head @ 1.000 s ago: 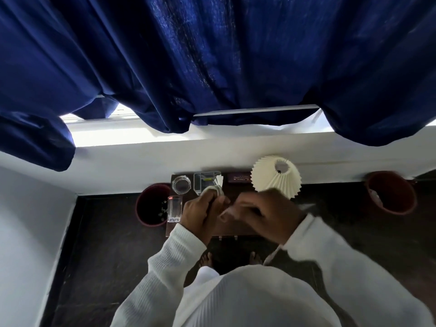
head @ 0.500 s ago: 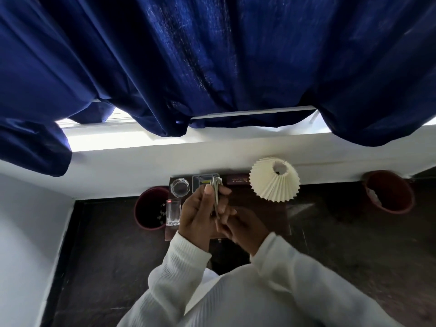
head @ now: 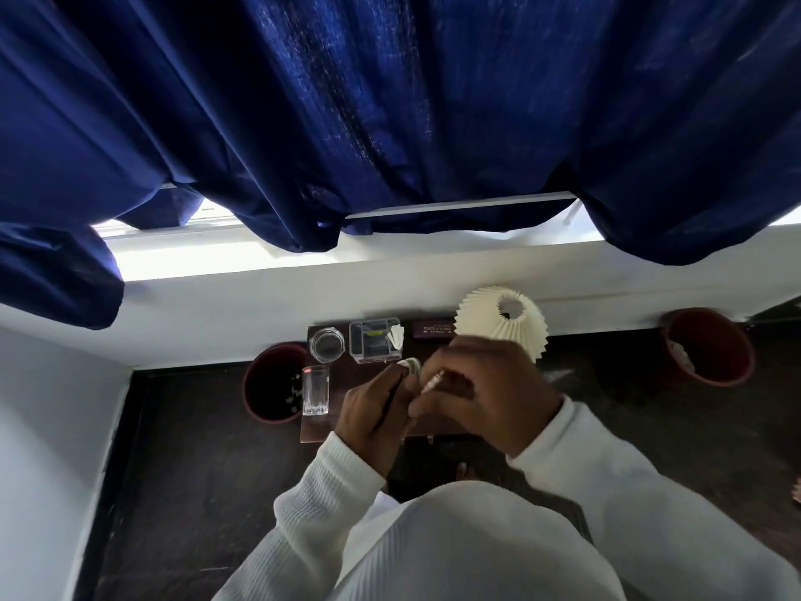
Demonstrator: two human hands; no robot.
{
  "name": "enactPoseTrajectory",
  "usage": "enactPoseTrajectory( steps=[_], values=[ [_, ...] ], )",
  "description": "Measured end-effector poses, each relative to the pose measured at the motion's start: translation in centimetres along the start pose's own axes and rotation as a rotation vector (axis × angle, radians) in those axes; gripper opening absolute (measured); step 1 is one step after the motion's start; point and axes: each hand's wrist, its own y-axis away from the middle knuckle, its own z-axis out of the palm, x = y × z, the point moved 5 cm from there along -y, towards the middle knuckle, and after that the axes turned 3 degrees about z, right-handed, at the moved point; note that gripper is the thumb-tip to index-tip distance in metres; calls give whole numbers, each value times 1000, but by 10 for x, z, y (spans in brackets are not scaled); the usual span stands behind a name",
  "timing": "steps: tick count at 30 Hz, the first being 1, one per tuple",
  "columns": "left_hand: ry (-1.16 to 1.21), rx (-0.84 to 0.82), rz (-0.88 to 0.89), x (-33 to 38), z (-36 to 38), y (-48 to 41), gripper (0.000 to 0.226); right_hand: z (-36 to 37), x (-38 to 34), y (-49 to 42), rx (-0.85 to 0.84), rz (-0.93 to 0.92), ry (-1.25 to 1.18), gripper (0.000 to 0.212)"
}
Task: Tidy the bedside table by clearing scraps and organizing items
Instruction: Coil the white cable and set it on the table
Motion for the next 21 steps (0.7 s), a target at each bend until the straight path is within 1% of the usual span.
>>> enactPoseTrajectory(
  steps=[2, 5, 6, 8, 9, 10, 12, 13, 15, 16, 17, 19, 21],
  values=[
    [179, -41, -93, -1, 2, 1, 33, -6, 3, -7, 49, -27, -20, 24],
    [469, -155, -185, 0, 4, 3, 28, 2, 5, -12, 17, -115, -190, 16],
    [556, -179, -204, -1, 4, 4, 28, 6, 8, -13, -27, -99, -295, 14],
    [695, -169, -271, -4, 4, 6, 24, 19, 13, -11, -147, 5, -595, 9],
    [737, -160, -296, -6, 2, 6, 23, 25, 13, -9, -177, 60, -728, 6],
    [740, -162, -290, -7, 1, 6, 24, 30, 13, -8, -168, 107, -821, 5],
    [613, -146, -196, -4, -4, 7, 32, 36, 14, -7, -98, 178, -908, 7],
    [529, -96, -148, -3, -7, 7, 37, 37, 15, -7, -50, 204, -910, 7],
    [392, 68, -135, -2, -15, 6, 42, 36, 17, -6, 50, 252, -891, 5],
    [320, 146, -112, -1, -19, 6, 41, 36, 18, -6, 89, 277, -894, 6],
    [214, 192, -46, 2, -22, 5, 40, 36, 18, -6, 121, 301, -906, 8],
    [-27, 206, 116, 9, -25, 6, 38, 38, 20, -6, 169, 358, -963, 8],
    [-100, 174, 174, 10, -26, 5, 36, 41, 21, -7, 203, 412, -1030, 9]
  ],
)
